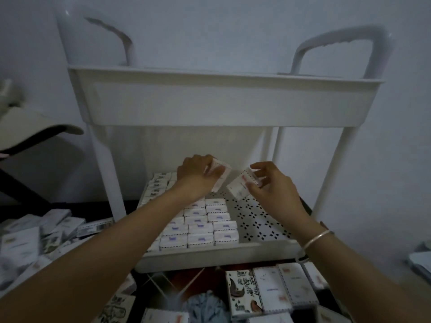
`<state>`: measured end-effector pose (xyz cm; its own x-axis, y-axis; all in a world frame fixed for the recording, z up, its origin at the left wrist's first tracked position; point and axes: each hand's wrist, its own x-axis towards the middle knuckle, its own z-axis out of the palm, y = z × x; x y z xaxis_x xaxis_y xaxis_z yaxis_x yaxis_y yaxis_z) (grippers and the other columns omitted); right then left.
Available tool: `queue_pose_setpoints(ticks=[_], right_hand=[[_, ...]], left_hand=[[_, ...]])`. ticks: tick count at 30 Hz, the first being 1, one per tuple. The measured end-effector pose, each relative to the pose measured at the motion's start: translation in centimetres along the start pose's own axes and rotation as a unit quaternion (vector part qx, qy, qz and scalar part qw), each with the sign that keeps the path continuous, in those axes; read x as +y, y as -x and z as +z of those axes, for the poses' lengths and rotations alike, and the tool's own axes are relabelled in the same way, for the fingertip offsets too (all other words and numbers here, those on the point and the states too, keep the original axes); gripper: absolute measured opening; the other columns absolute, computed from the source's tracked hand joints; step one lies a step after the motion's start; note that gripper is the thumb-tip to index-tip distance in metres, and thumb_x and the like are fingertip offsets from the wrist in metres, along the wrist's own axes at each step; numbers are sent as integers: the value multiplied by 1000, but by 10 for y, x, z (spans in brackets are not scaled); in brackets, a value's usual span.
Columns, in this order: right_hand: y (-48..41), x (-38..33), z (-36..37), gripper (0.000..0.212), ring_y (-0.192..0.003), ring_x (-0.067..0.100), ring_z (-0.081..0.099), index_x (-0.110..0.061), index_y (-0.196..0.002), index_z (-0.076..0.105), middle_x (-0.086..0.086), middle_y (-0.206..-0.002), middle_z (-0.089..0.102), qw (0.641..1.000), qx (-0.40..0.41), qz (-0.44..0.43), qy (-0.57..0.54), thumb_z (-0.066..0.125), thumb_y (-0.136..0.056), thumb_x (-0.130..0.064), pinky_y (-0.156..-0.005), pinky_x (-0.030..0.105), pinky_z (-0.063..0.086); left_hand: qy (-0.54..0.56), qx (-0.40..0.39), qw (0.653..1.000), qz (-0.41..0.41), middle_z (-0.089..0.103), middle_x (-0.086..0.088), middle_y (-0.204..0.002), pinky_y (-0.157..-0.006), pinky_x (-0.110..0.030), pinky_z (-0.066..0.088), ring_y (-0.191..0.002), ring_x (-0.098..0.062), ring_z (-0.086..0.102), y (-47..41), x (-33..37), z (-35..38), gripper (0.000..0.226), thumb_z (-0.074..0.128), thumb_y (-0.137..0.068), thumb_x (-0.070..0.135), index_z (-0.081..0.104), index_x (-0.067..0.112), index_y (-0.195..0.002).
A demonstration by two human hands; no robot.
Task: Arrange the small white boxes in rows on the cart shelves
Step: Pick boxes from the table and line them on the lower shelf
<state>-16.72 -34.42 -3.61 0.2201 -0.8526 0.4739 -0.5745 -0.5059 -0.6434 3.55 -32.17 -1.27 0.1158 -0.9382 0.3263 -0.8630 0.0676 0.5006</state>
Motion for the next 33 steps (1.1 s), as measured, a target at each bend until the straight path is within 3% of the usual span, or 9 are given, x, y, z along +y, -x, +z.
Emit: queue_pose_setpoints(ticks=[4,6,10,14,16,19,23,27,33], right_hand=[[-14,15,11,30,-86,8,58,-33,-114,54,-10,-101,63,997,29,-17,69,65,-87,-29,-65,25,52],[-19,21,15,30,-85,10,58,-31,-114,55,-7,-103,65,997,32,-20,67,64,-87,-24,-64,22,49],[-27,21,23,31,-84,12,57,-23,-116,59,0,-109,60,994,39,-62,82,65,-87,-16,-64,15,37],[-37,5,34,31,-101,15,57,-22,-119,61,2,-117,55,996,-35,-64,55,60,-90,-12,-79,21,42],[-41,-4,42,32,-109,16,56,-21,-120,61,2,-120,57,994,-81,-59,41,58,-91,-10,-85,18,40],[-45,-13,54,34,-110,19,56,-21,-120,62,4,-123,58,987,-151,-49,36,57,-90,-8,-92,28,44],[-49,-11,64,33,-106,6,52,-21,-122,62,-3,-126,60,970,-235,-34,46,56,-92,-10,-83,15,36],[-49,-6,70,34,-104,6,51,-21,-123,62,-2,-128,60,960,-277,-12,46,48,-95,-8,-85,16,35],[-43,-9,70,38,-117,17,54,-18,-131,54,3,-133,57,958,-283,25,43,43,-96,-8,-92,24,40]], left_hand=[[69,-37,997,-3,64,7,-115,-94,-37,48,-104,-15,61,-8,-4,7,21,61,-92,35,61,31,-113],[37,-56,998,-1,66,7,-115,-90,-33,51,-101,-13,62,-10,-10,7,22,62,-91,33,61,31,-112],[-81,-180,980,11,62,6,-116,-87,-27,46,-103,-14,58,-11,-19,5,31,63,-88,35,55,32,-118],[-171,-196,964,51,62,8,-119,-86,-23,32,-110,-16,54,-14,-23,6,29,59,-88,38,58,34,-117],[-188,-187,962,71,62,7,-120,-93,-26,30,-115,-18,49,-13,-26,8,28,55,-89,37,62,36,-117],[-209,-159,960,97,59,1,-119,-99,-29,23,-116,-22,38,-8,-32,10,33,50,-91,32,65,40,-119],[-144,-118,977,108,65,3,-121,-103,-24,32,-115,-20,51,5,-33,5,37,48,-93,15,67,30,-121],[-75,-112,988,70,64,2,-119,-96,-34,45,-109,-19,55,24,-30,-7,32,46,-92,11,61,21,-118],[-6,-152,985,87,69,9,-96,-83,-31,52,-87,-10,64,56,-3,-15,21,57,-88,13,70,29,-91]])
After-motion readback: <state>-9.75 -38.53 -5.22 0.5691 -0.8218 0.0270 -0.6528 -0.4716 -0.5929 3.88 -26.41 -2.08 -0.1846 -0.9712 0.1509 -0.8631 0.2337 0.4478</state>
